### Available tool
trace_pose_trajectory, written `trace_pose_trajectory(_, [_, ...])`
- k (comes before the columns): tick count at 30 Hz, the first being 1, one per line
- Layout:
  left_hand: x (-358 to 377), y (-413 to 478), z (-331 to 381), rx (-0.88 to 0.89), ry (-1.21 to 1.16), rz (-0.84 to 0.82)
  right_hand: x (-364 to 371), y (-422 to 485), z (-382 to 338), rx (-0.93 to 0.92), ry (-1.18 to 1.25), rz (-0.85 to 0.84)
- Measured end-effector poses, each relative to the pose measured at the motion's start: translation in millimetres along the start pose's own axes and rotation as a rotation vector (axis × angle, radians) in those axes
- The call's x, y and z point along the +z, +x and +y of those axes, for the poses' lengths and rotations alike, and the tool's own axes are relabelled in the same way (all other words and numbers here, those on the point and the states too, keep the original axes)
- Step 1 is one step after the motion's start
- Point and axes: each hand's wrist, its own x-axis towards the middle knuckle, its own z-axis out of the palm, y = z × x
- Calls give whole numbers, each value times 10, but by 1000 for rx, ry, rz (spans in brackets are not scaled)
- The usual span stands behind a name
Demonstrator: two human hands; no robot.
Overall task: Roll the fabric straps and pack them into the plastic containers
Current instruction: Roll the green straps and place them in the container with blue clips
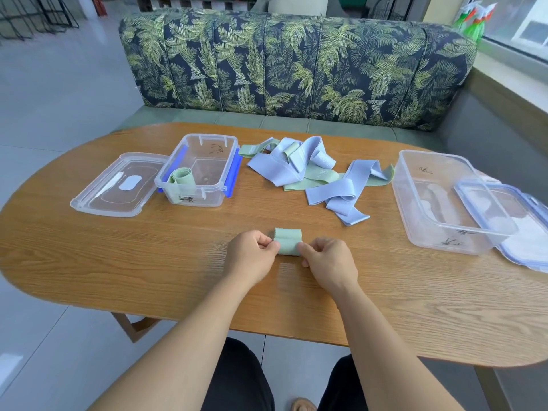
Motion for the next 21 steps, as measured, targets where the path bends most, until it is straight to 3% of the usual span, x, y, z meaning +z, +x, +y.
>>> trace_pose_trajectory(8, [-73,-475,39,149,405,59,78,-370,46,-109,-152,117])
trace_pose_trajectory(17, [-24,-584,-14,196,439,93,151,-459,69,-62,-109,142])
trace_pose_trajectory(21, [-57,-493,-18,142,335,59,132,-359,29,-27,-90,121])
